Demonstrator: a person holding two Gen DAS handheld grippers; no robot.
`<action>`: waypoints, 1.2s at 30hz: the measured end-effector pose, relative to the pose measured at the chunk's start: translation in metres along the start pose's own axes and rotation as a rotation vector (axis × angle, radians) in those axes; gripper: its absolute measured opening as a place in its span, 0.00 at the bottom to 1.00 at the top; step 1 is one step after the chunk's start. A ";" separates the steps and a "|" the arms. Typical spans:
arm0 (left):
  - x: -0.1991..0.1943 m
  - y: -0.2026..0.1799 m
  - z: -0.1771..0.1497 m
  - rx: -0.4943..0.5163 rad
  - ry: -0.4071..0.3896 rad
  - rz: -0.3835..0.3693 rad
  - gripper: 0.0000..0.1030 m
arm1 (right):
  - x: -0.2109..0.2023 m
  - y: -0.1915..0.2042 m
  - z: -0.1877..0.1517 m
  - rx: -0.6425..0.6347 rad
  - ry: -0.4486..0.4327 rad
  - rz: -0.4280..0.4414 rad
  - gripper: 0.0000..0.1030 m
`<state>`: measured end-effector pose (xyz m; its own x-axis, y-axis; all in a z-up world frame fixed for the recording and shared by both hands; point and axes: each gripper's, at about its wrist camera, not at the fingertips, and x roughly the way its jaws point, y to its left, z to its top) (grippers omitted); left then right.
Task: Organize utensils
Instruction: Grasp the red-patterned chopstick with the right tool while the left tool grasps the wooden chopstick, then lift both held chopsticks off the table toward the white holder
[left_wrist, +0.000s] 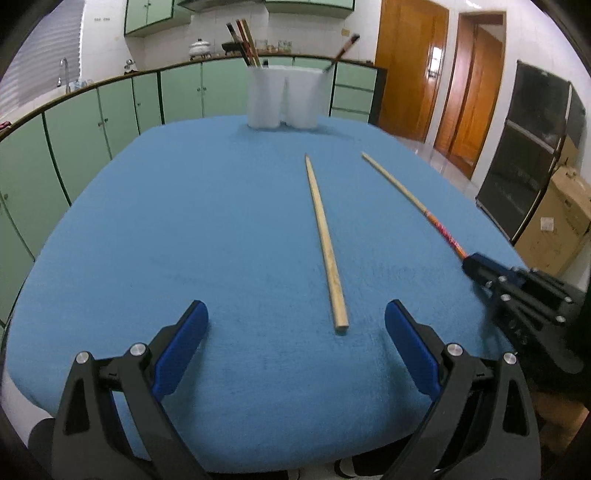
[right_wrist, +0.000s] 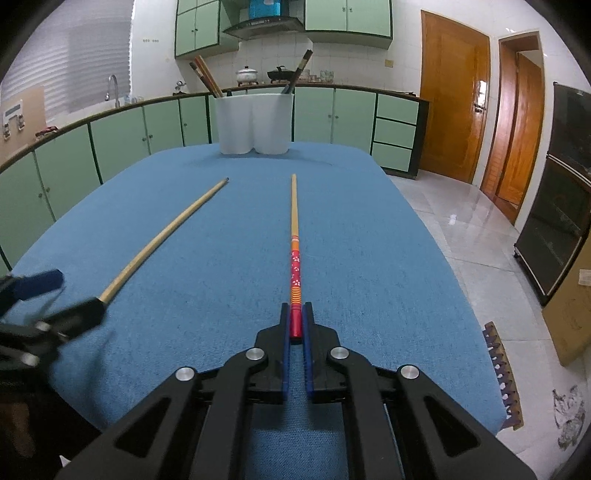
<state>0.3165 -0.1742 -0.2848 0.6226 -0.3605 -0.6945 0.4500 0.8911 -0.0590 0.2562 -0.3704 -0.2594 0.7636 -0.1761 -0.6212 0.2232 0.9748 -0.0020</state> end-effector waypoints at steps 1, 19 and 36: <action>0.003 -0.002 0.000 0.007 0.000 0.016 0.91 | 0.000 0.000 0.000 0.000 -0.001 0.003 0.06; -0.003 0.015 0.001 -0.096 -0.054 0.082 0.08 | 0.002 0.003 0.001 -0.014 -0.006 0.021 0.07; -0.009 0.028 0.005 -0.099 -0.033 0.006 0.06 | -0.005 0.015 0.003 -0.007 0.024 0.076 0.07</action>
<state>0.3267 -0.1479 -0.2764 0.6464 -0.3622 -0.6716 0.3815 0.9156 -0.1267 0.2572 -0.3548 -0.2542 0.7636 -0.0985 -0.6381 0.1612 0.9861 0.0407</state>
